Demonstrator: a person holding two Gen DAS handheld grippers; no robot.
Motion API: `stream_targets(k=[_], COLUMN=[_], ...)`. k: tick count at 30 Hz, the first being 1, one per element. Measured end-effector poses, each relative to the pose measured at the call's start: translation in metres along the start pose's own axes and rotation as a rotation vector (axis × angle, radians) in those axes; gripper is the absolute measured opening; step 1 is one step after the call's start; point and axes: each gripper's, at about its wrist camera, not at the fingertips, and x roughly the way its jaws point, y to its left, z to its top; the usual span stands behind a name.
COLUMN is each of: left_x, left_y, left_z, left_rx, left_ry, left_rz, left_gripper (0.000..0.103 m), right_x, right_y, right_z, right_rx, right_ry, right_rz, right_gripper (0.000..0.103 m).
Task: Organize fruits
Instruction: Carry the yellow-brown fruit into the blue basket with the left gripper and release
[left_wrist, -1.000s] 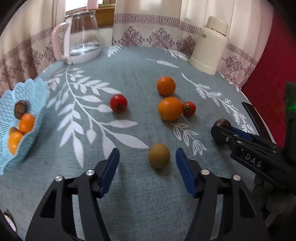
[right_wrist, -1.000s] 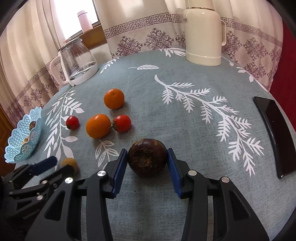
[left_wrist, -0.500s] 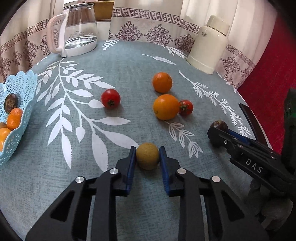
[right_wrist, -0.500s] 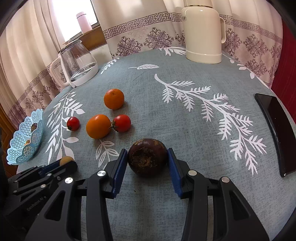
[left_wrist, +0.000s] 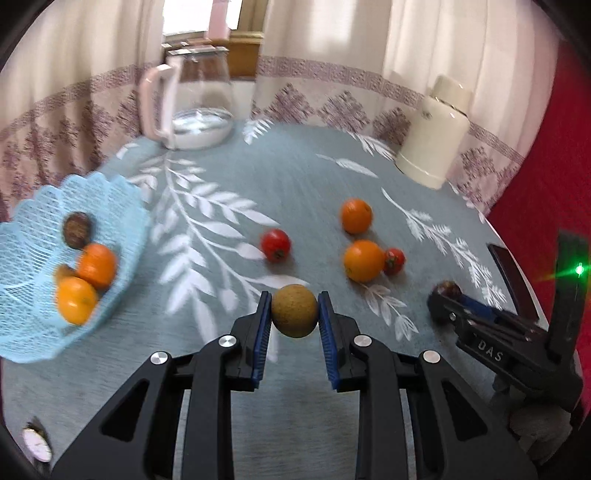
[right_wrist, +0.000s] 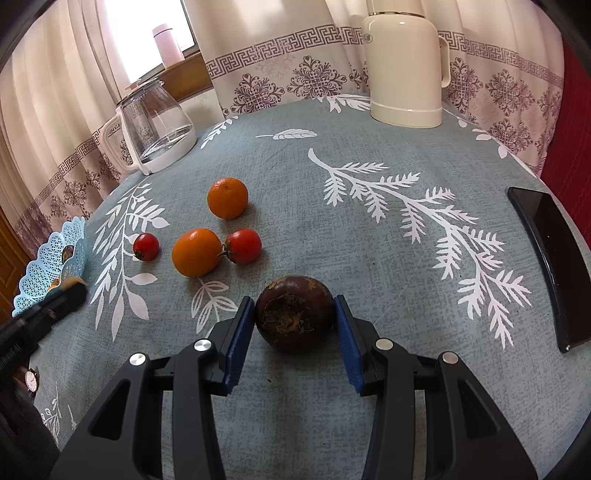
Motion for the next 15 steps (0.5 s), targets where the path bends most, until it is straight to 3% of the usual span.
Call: stream_targets(k=[15], left_x=[-0.048], left_y=[0.092], left_z=[0.017], left_rx=[-0.138], left_ry=[-0.113], left_rz=[0.218], left_gripper=[0.026], right_x=[0.0], right_y=[0.0], right_z=[0.001], right_rx=[-0.007], right_ry=[-0.001], right_rz=[-0.011], right_gripper=[0.044])
